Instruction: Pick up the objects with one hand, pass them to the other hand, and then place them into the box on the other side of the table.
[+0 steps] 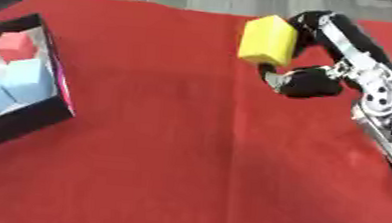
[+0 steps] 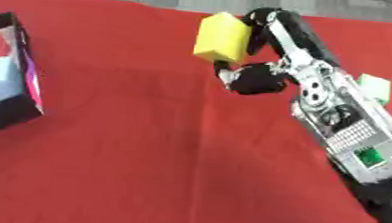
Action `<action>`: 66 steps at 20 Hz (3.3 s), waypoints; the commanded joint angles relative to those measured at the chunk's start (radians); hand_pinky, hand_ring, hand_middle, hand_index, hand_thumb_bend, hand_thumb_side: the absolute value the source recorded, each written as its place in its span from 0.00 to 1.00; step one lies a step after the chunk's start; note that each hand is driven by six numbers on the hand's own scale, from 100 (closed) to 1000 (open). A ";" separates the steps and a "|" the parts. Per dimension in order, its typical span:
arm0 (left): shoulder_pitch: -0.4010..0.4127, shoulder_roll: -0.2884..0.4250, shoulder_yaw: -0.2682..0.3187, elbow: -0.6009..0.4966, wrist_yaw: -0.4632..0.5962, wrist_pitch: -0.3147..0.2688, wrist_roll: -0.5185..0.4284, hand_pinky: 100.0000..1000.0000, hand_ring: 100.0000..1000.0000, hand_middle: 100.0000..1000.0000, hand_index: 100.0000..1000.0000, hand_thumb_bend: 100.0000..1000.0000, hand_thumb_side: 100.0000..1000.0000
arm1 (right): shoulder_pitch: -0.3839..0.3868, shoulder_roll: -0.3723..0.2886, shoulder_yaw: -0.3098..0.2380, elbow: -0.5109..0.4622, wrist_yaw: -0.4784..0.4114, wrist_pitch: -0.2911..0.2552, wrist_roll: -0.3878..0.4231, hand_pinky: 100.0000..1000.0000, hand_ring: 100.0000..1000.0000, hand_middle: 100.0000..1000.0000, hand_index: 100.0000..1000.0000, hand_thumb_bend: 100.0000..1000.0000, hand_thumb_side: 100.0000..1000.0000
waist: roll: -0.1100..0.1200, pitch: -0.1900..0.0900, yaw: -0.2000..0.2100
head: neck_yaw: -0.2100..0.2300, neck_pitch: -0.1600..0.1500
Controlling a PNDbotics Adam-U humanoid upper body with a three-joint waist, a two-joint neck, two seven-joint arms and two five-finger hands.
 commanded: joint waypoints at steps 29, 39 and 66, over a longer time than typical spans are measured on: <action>-0.267 -0.063 -0.252 -0.013 -0.531 -0.012 -0.421 0.78 0.82 0.77 0.84 0.30 0.46 | -0.090 0.119 0.093 0.036 0.030 -0.075 0.039 0.81 0.54 0.42 0.46 0.00 0.00 | 0.030 -0.036 0.017 | -0.014 0.006; -0.285 -0.099 -0.285 -0.013 -0.621 -0.015 -0.448 0.78 0.82 0.76 0.84 0.36 0.52 | -0.099 0.133 0.106 0.017 0.025 -0.059 0.070 0.81 0.54 0.42 0.46 0.00 0.00 | 0.028 -0.037 0.016 | -0.004 0.005; -0.285 -0.136 -0.325 -0.013 -0.683 0.029 -0.496 0.78 0.83 0.77 0.85 0.43 0.59 | -0.104 0.142 0.117 -0.004 0.024 -0.048 0.109 0.81 0.53 0.42 0.45 0.00 0.00 | 0.022 -0.035 0.012 | 0.005 0.012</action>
